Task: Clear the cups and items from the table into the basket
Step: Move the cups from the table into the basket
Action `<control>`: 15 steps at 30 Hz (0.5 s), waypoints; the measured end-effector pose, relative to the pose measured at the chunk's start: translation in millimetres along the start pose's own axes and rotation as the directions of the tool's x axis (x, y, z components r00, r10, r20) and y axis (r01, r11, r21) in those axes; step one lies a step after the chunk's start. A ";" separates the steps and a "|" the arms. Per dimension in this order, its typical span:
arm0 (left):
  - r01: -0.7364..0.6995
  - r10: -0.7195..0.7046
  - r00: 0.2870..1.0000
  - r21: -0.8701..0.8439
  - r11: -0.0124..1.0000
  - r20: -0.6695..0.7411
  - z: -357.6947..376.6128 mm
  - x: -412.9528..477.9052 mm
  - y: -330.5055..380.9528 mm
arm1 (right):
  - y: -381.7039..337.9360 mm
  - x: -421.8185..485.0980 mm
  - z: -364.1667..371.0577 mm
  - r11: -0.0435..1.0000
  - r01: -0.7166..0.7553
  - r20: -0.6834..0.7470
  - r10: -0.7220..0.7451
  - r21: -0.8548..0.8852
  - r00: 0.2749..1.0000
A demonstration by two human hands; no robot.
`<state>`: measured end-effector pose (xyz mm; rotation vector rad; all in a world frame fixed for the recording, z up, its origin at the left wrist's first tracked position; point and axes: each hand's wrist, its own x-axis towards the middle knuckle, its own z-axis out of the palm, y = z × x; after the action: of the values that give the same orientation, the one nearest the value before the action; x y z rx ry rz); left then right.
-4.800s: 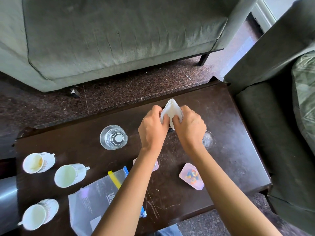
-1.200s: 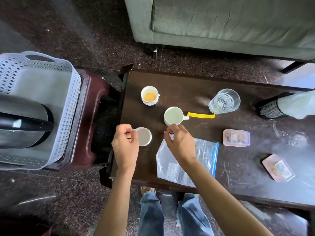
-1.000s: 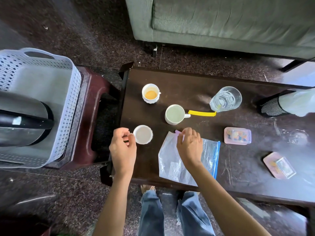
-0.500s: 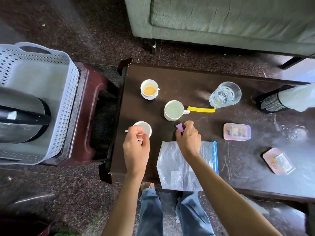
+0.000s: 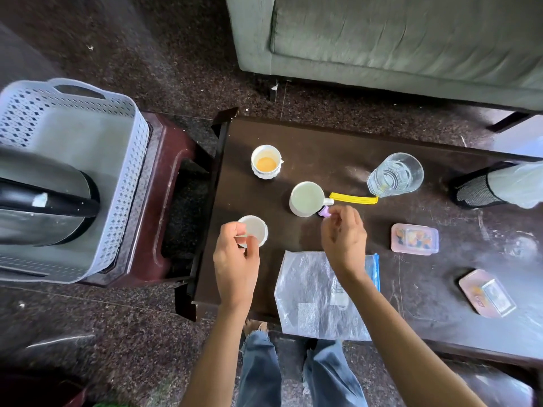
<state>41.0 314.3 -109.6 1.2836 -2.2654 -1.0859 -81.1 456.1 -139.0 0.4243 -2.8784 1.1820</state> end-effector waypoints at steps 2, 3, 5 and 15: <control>0.012 -0.012 1.000 -0.006 1.000 -0.013 -3.4 3.6 -3.9 | -20.8 -5.2 3.6 0.989 0.135 0.128 -0.141 0.053 0.982; 0.009 -0.009 1.000 -0.005 1.000 -0.021 -5.1 5.4 -5.9 | -30.4 -7.7 8.6 0.980 0.179 0.219 -0.193 0.082 0.957; -0.012 0.012 0.999 0.008 1.000 -0.035 -7.1 9.6 -10.7 | -43.3 -10.5 24.7 0.959 0.262 0.403 -0.285 0.112 0.870; 0.010 -0.008 0.996 0.027 1.000 -0.091 -17.1 29.0 -26.7 | -61.4 -12.8 77.5 0.902 0.431 0.689 -0.295 -0.029 0.662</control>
<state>51.1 274.1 -120.8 1.3272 -2.2176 -0.9821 -45.8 364.0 -153.6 1.6474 -3.1383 0.7677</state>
